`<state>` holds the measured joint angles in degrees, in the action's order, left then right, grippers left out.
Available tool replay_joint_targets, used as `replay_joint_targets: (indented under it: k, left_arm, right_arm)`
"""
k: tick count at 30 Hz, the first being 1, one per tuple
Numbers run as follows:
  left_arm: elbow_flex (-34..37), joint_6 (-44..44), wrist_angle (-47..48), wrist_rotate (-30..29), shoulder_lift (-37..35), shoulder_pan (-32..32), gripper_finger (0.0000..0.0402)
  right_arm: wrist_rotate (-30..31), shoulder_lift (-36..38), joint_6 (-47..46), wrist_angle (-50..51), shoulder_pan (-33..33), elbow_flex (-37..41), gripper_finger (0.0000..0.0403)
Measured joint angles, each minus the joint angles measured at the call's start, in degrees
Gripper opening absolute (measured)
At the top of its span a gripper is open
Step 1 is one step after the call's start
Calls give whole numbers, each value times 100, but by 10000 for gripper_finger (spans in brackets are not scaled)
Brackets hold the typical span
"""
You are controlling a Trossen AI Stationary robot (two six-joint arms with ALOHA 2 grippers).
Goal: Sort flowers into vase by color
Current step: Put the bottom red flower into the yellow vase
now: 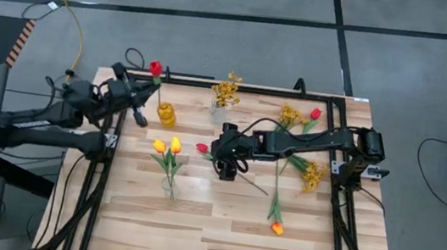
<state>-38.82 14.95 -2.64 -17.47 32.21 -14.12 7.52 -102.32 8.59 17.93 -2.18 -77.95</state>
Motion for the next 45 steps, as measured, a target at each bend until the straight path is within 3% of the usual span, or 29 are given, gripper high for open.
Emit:
replay_joint_targets:
  k: [11, 19, 35, 45]
  left_arm:
    - [586, -178, -743, 1393, 2, -1219, 0]
    - [955, -359, -985, 1857, 4, -1765, 0]
    - [1773, -695, -1557, 1986, 4, -2150, 0]
    - [2157, -751, -1588, 1688, 2, -2174, 0]
  right_arm:
    - [-1, 0, -4, -2, -11, 0, 233]
    - [-1, 0, -14, -2, -8, 0, 233]
    - [-1, 0, -10, -4, -8, 0, 233]
    - [-1, 0, 1, -6, -8, 0, 233]
